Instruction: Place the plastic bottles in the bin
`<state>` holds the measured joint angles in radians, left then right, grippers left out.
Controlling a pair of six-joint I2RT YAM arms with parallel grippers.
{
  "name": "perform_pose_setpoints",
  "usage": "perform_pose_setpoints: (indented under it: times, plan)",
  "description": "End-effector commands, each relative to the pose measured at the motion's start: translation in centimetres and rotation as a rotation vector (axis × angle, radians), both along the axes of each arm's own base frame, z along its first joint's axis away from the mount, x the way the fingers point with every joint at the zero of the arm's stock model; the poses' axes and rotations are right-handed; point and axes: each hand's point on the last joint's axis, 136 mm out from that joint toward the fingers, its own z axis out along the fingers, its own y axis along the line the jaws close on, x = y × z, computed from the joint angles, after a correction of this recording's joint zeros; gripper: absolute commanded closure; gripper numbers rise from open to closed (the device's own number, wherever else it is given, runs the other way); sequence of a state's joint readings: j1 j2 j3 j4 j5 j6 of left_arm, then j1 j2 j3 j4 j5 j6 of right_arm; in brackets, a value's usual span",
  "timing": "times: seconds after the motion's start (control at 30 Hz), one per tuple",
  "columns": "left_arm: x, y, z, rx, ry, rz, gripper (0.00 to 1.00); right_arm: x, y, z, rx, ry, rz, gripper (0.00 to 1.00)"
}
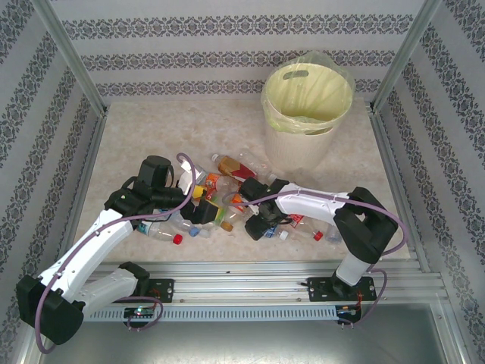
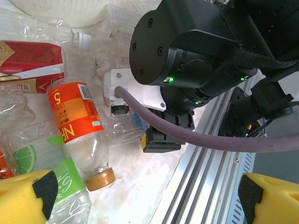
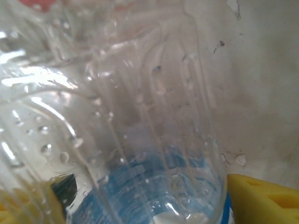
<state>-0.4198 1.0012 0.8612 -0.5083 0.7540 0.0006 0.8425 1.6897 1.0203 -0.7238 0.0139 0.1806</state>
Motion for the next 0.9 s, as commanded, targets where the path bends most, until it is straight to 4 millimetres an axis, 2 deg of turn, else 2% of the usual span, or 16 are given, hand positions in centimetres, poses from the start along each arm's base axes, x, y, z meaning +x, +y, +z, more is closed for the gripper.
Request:
perform_pose_setpoints:
  times: [0.0, 0.2, 0.33, 0.5, 0.7, 0.87]
  plan:
    - [-0.1, -0.4, 0.6, -0.013, -0.057, -0.025, 0.0, -0.2, -0.6, -0.5, -0.027, -0.008, -0.024, 0.2]
    - [0.1, -0.5, 1.1, -0.025, -0.073, -0.026, 0.0, -0.2, -0.3, 0.8, 0.018, -0.03, -0.035, 0.3]
    - [0.5, -1.2, 2.7, -0.093, -0.1, -0.026, 0.0, -0.1, -0.4, 2.6, 0.065, -0.074, -0.055, 0.36]
    - [1.5, -2.5, 5.2, -0.215, -0.126, -0.035, 0.0, -0.1, -0.6, 5.1, 0.132, -0.12, -0.094, 0.39]
    - [2.9, -3.6, 8.4, -0.309, -0.211, -0.057, 0.0, 0.3, -0.8, 9.2, 0.255, -0.18, -0.17, 0.4]
    - [3.8, -4.2, 10.2, -0.373, -0.282, -0.074, 0.0, 1.4, -1.4, 13.5, 0.355, -0.262, -0.237, 0.4]
